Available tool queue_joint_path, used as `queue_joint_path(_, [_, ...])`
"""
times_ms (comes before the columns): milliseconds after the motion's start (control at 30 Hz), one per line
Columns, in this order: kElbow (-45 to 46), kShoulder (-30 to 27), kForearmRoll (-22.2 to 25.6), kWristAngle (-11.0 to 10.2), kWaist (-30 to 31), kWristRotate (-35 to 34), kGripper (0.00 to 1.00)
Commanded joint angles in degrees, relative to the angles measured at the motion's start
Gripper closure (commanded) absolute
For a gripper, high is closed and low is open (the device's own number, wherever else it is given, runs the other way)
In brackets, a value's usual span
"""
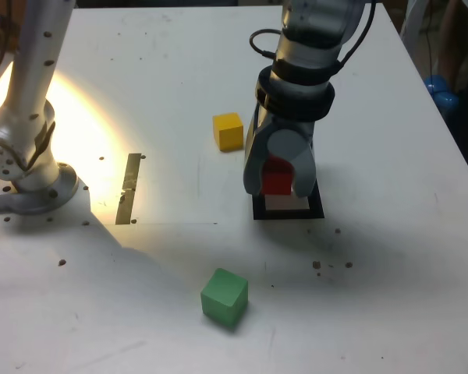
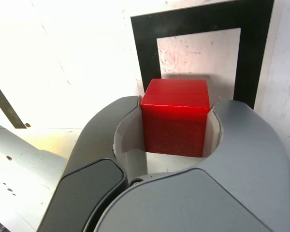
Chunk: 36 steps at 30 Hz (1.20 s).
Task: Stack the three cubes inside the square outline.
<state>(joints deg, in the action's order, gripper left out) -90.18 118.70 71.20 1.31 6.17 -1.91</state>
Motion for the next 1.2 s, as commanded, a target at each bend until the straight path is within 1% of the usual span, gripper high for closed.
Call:
queue_joint_path(0, [0.13, -0.53, -0.37, 0.14, -0.42, 0.10, 0.67])
queue_joint_path(533, [1.39, 1.88, -3.04, 0.97, -0.94, 0.98, 0.66])
queue_joint_path(567, [1.51, 1.94, -3.29, 1.00, -1.01, 1.09, 0.64])
queue_joint_path(600, [1.67, 1.98, -3.61, 1.04, -1.09, 1.25, 0.58])
queue_joint_path(767, [2.60, 1.99, -5.23, 1.25, -1.37, 2.05, 0.10])
queue_joint_path(800, [2.77, 1.98, -5.40, 1.27, -1.40, 2.10, 0.03])
queue_joint_path(833, [2.89, 1.96, -5.49, 1.28, -1.41, 2.12, 0.01])
queue_joint_path(867, [2.98, 1.93, -5.55, 1.28, -1.42, 2.13, 0.00])
queue_joint_path(1033, [3.34, 1.17, -5.51, 1.01, -1.42, 2.10, 0.00])
queue_joint_path(1167, [4.47, -1.87, -4.49, -0.73, -1.51, 1.04, 0.00])
